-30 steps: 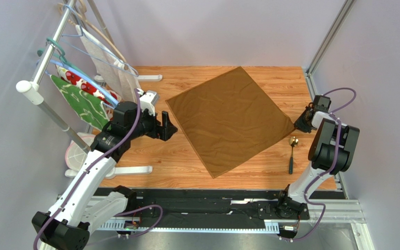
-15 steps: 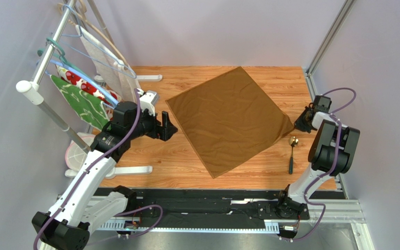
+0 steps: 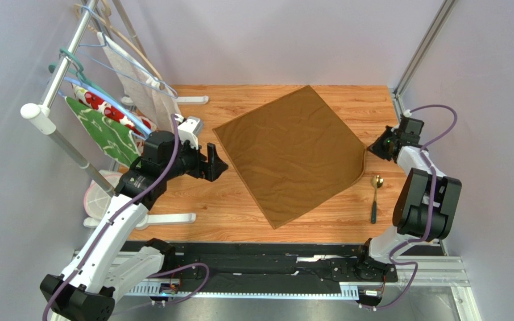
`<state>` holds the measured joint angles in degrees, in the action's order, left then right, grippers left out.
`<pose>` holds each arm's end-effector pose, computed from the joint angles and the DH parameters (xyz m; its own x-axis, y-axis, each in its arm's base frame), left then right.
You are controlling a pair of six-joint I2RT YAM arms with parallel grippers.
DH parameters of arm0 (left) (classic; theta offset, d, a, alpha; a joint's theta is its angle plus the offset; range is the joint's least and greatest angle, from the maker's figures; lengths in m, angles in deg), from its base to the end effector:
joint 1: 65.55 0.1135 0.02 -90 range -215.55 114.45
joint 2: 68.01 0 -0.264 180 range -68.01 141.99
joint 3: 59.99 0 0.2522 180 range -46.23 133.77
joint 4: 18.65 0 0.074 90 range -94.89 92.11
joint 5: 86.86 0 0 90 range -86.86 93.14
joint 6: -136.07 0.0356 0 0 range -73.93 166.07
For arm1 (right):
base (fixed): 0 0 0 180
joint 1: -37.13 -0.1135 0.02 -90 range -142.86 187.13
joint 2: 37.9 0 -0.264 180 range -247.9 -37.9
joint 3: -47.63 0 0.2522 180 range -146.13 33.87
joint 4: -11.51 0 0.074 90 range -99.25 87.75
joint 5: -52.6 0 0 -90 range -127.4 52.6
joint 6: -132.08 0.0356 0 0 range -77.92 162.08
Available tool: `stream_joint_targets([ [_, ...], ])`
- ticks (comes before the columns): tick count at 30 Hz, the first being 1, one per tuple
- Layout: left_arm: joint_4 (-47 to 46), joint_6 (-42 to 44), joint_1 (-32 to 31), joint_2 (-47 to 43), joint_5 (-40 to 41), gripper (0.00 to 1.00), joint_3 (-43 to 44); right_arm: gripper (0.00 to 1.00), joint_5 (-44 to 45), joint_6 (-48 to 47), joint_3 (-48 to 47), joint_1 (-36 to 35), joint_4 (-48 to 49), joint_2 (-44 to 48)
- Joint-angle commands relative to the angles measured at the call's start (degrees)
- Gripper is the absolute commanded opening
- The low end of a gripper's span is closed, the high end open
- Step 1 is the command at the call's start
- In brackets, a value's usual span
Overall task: Fold the napkin, place the utensils inside, and roll it up
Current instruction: Fold the napkin
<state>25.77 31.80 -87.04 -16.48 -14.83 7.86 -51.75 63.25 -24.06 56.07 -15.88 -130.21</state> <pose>0.1755 -0.0809 0.3403 -0.5731 -0.0264 -0.8191 0.4751 0.8037 -0.3583 0.3238 -0.1018 0.2078 -0.5987 0.5753 -0.5573 0.4009 0.8176 0.4134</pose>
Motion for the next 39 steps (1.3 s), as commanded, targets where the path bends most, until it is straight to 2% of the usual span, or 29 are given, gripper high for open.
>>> stream_joint_targets([
  [1,-1.3,-0.8,0.4,-1.3,-0.8,0.95,-0.2,0.0,-4.4,4.7,1.5,-5.2,7.0,0.8],
  [3,-1.4,-0.8,0.4,-1.3,-0.4,0.96,-0.3,0.0,-6.2,7.8,1.9,-8.0,10.5,0.5],
  [7,-1.4,-0.8,0.4,-1.8,-0.4,0.96,-0.3,0.0,-4.3,9.0,-0.3,-15.4,11.2,-1.5],
  [15,-1.4,-0.9,0.4,-2.0,-0.3,0.95,-0.4,0.0,-4.8,17.1,-5.4,-30.1,19.8,-10.7],
  [24,-1.2,-0.7,0.5,-2.3,0.4,0.96,-0.3,0.0,-3.9,23.7,-21.5,-42.9,22.8,-23.5],
  [33,-1.1,-0.7,0.5,-2.2,0.7,0.96,-0.4,0.0,-2.6,29.5,-37.8,-50.5,25.5,-36.7],
  [39,-1.2,-0.8,0.5,-2.0,0.3,0.95,-0.5,0.0,-0.3,33.2,-44.3,-53.3,27.7,-43.6],
])
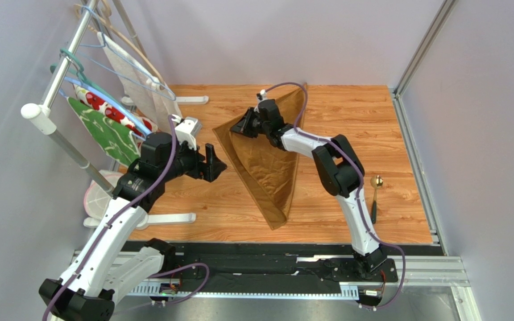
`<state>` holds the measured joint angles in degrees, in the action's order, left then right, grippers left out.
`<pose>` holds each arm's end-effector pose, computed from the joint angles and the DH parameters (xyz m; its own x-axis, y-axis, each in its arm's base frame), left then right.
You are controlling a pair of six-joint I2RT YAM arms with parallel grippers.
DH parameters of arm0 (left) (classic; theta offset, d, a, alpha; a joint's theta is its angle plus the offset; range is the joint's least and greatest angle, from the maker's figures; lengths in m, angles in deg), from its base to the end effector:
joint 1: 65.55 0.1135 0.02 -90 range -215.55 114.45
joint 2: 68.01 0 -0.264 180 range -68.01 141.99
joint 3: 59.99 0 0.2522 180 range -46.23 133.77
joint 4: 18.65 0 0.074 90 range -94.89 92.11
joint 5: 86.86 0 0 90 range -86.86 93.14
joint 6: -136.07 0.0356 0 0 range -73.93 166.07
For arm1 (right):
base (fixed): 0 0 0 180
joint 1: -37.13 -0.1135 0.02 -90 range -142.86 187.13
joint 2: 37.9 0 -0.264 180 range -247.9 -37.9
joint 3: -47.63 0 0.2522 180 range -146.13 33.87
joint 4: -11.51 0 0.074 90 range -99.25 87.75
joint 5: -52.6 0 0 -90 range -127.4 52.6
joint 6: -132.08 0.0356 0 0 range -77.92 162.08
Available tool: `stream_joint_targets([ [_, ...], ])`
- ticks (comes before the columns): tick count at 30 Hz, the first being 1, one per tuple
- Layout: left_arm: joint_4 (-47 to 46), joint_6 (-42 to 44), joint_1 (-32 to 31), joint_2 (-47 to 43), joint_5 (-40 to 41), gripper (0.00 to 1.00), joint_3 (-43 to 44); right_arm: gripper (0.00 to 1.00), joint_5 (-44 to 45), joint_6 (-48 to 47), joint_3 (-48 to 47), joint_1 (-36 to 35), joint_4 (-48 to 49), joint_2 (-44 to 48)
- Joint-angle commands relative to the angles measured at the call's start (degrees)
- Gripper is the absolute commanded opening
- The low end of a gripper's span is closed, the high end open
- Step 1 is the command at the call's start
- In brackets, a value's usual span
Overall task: Fold the napkin, place the utensils inside, and roll it up
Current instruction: Fold the napkin
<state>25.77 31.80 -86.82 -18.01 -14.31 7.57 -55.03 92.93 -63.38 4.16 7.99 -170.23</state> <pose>0.1705 -0.0778 0.3430 -0.5548 -0.0364 -0.8312 0.4732 0.8079 -0.3512 0.4393 0.2978 0.1716 -0.8035 0.3597 -0.4743 -0.1997 0.5877 0.7841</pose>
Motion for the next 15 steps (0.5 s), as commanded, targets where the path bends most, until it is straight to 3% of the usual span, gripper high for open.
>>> stream_joint_targets([
  [1,-1.2,-0.8,0.3,-0.5,-0.1,0.96,-0.2,0.0,3.6,3.5,-6.6,-1.7,3.0,-4.2],
  [15,-1.1,-0.9,0.3,-0.2,-0.6,0.95,-0.3,0.0,14.9,2.4,-15.2,-4.4,1.3,-11.3],
])
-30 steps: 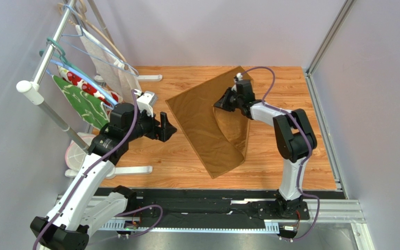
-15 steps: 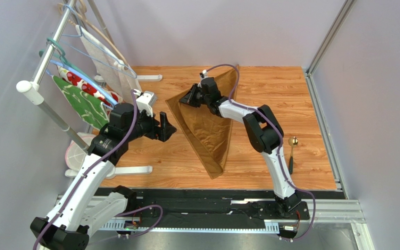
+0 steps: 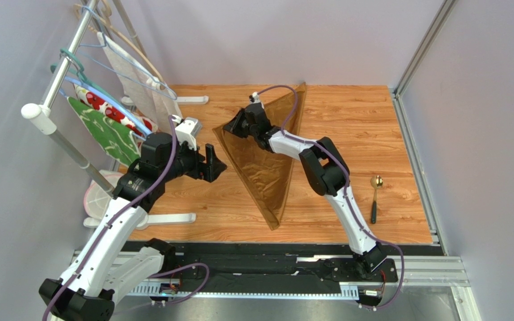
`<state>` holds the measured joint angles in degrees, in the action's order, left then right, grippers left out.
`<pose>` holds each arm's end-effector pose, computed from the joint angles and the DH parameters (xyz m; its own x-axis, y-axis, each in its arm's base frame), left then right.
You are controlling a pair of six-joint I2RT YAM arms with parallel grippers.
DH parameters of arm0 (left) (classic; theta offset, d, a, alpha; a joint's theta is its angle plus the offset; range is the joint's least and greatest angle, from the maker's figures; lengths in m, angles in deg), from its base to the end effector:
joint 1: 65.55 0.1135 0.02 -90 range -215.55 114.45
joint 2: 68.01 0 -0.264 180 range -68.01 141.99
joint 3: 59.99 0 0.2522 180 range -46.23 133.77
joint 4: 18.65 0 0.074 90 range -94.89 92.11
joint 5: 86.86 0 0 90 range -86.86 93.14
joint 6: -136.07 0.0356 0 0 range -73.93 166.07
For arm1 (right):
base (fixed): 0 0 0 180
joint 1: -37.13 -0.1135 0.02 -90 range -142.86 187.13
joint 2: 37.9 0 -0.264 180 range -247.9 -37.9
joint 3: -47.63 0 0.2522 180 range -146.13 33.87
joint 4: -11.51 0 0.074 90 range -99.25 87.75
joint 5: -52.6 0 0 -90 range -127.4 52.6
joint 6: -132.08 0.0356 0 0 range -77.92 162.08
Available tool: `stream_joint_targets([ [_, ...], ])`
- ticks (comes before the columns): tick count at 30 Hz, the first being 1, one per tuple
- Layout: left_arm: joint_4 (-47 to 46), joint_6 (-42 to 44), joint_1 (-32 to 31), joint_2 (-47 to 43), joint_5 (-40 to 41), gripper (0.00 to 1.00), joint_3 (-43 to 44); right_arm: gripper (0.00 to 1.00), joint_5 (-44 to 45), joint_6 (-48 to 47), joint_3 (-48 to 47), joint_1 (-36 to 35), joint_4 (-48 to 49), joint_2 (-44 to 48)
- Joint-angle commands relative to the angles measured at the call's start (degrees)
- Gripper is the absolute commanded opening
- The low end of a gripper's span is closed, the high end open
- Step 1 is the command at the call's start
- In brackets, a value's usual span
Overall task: Fold the napkin, place the utensils inside, and roll it up
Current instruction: Fold the napkin
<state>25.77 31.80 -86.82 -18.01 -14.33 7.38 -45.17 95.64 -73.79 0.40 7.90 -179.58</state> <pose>0.1705 -0.0779 0.3419 -0.5574 -0.0353 -0.8295 0.4724 0.8081 -0.3518 0.4489 0.3409 0.1456 -0.7491 0.4356 -0.4992 -0.1499 0.6225 0.7682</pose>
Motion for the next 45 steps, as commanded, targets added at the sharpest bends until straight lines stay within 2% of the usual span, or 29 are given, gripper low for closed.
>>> stream_joint_targets([
  [1,-1.2,-0.9,0.3,-0.3,-0.5,0.96,-0.1,0.0,5.6,-0.4,-5.2,-0.8,1.0,-2.1],
  [7,-1.0,-0.9,0.3,0.0,-0.5,0.96,-0.1,0.0,6.0,0.0,-10.2,-1.1,-1.5,-5.5],
  [36,-1.2,-1.0,0.3,0.4,-1.0,0.96,-0.2,0.0,10.1,-1.0,-16.4,-2.1,-6.6,-9.7],
  [37,-1.2,-1.0,0.3,0.4,-1.1,0.96,-0.2,0.03,9.9,-1.2,-16.8,-2.1,-6.6,-9.8],
  [39,-1.3,-1.0,0.3,0.4,-1.2,0.96,-0.2,0.2,8.7,-1.6,-17.0,-2.1,-5.5,-10.1],
  [40,-1.3,-1.1,0.3,0.5,-1.2,0.96,-0.2,0.36,7.8,-1.7,-16.7,-2.1,-4.5,-9.8],
  [41,-1.3,-1.0,0.3,0.5,-1.2,0.96,-0.2,0.43,5.6,-2.0,-16.1,-2.1,-3.7,-9.6],
  [42,-1.2,-1.0,0.3,0.5,-1.2,0.96,-0.2,0.56,4.9,-2.4,-15.9,-2.2,-2.4,-9.3],
  [43,-1.2,-1.0,0.3,0.6,-1.2,0.96,-0.2,0.63,4.4,-2.8,-15.9,-2.2,-2.2,-8.4],
  [45,-1.1,-1.0,0.3,0.8,-1.2,0.96,-0.2,0.65,4.0,-4.6,-15.0,-2.2,-1.8,-7.0],
])
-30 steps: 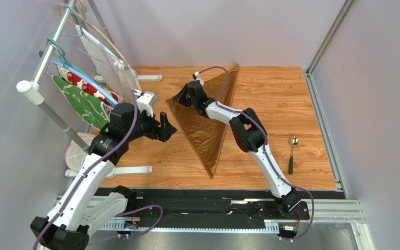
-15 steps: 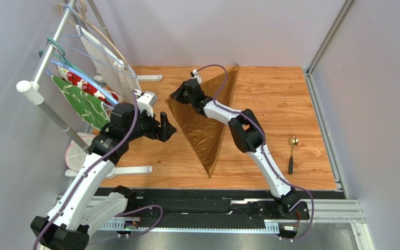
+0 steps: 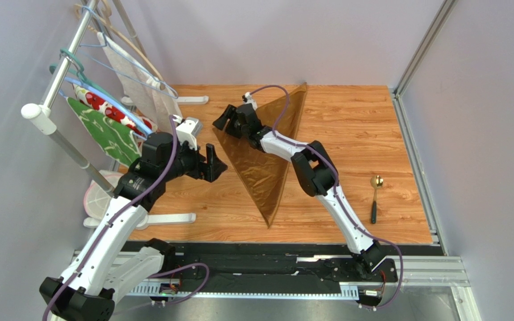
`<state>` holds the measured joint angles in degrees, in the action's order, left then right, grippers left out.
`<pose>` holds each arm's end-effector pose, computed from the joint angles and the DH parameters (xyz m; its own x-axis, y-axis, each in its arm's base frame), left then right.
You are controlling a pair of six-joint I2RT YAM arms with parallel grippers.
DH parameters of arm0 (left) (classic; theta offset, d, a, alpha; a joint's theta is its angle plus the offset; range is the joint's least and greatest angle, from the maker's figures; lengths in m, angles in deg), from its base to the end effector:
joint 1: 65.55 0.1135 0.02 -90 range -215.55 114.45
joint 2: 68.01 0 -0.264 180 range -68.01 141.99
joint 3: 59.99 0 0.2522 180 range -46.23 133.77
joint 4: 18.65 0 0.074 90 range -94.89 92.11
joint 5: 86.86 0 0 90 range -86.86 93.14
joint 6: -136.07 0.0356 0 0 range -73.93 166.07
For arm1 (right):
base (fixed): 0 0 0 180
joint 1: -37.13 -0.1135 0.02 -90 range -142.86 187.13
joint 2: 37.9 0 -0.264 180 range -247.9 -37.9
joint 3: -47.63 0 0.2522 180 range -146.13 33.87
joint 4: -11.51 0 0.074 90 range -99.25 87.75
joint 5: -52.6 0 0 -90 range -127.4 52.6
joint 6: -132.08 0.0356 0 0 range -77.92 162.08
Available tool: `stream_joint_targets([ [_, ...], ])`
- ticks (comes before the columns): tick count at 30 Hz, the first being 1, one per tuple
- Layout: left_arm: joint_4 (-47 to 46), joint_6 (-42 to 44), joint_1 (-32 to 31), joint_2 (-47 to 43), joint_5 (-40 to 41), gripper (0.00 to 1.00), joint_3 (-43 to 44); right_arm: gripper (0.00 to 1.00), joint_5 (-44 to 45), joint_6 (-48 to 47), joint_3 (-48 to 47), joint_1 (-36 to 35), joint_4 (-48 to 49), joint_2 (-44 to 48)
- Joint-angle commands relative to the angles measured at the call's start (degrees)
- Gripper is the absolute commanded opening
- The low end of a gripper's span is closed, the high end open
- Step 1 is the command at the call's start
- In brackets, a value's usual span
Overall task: Fold the napkin, place the utensils inside, and roll it up
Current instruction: Fold the napkin, then grab a utensil with the right arm
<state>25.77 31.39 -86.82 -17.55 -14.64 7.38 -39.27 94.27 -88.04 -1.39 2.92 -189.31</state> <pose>0.1721 -0.0787 0.3406 -0.5679 -0.0379 -0.8222 0.4692 0.8058 -0.3612 0.4643 0.3711 0.1263 -0.7078 0.4459 -0.5480 -0.1412 0.6707 0.7281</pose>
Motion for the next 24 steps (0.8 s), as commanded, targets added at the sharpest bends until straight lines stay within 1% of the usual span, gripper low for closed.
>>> stream_joint_targets([
  [1,-1.1,-0.6,0.3,0.5,-1.1,0.96,-0.1,0.66,-1.9,-3.9,0.3,-0.4,3.5,3.9],
  [2,-1.0,-0.6,0.3,0.7,-1.2,0.96,-0.1,0.66,-1.6,-4.6,1.5,-0.2,3.7,6.5],
  [4,-0.9,-0.6,0.3,1.0,-1.4,0.96,0.0,0.67,-0.9,-6.4,6.9,0.0,4.9,9.8],
  [5,-0.8,-0.6,0.3,1.1,-1.4,0.96,0.1,0.67,-1.0,-6.8,9.4,0.7,5.5,13.4],
  [6,-0.9,-0.6,0.3,1.2,-1.5,0.96,0.1,0.67,-1.3,-7.3,14.3,1.2,6.9,15.3],
  [8,-0.9,-0.5,0.3,1.3,-1.6,0.96,0.1,0.67,-1.3,-9.2,20.1,2.7,7.5,19.8],
  [9,-0.9,-0.5,0.3,1.4,-1.5,0.96,0.1,0.67,-0.8,-9.9,22.8,3.4,7.6,24.1],
  [10,-0.8,-0.5,0.3,1.3,-1.4,0.96,0.1,0.67,-0.7,-11.4,28.2,4.2,7.1,26.4],
  [11,-0.9,-0.6,0.4,1.4,-1.5,0.96,0.1,0.67,-0.9,-12.2,30.1,6.1,6.4,28.4],
  [12,-0.9,-0.5,0.4,1.4,-1.5,0.96,0.1,0.67,-1.1,-12.9,32.3,7.0,3.8,32.0],
  [13,-0.8,-0.4,0.4,1.5,-1.5,0.96,0.1,0.67,-0.9,-13.7,35.5,8.0,2.3,33.6],
  [15,-0.8,-0.4,0.4,1.6,-1.2,0.96,0.1,0.67,-0.2,-16.8,38.7,10.9,-1.2,37.0],
  [16,-0.7,-0.1,0.4,1.7,-1.2,0.95,0.0,0.67,0.6,-17.9,40.1,11.7,-2.6,39.7],
  [18,-0.6,0.1,0.4,1.8,-1.5,0.95,-0.1,0.66,3.8,-20.4,43.0,14.2,-7.4,42.2],
  [19,-0.8,0.3,0.4,1.8,-1.5,0.94,-0.1,0.66,4.1,-21.1,43.9,15.0,-8.3,44.0],
  [21,-0.8,0.2,0.4,1.9,-1.3,0.94,-0.2,0.63,3.7,-22.1,45.8,17.9,-11.6,45.3],
  [22,-0.8,0.3,0.4,1.9,-1.0,0.94,-0.2,0.59,3.5,-22.4,46.2,19.3,-13.2,46.3],
  [24,-0.7,0.3,0.4,1.8,-0.8,0.94,-0.3,0.57,4.1,-24.0,48.7,23.6,-18.8,50.2],
])
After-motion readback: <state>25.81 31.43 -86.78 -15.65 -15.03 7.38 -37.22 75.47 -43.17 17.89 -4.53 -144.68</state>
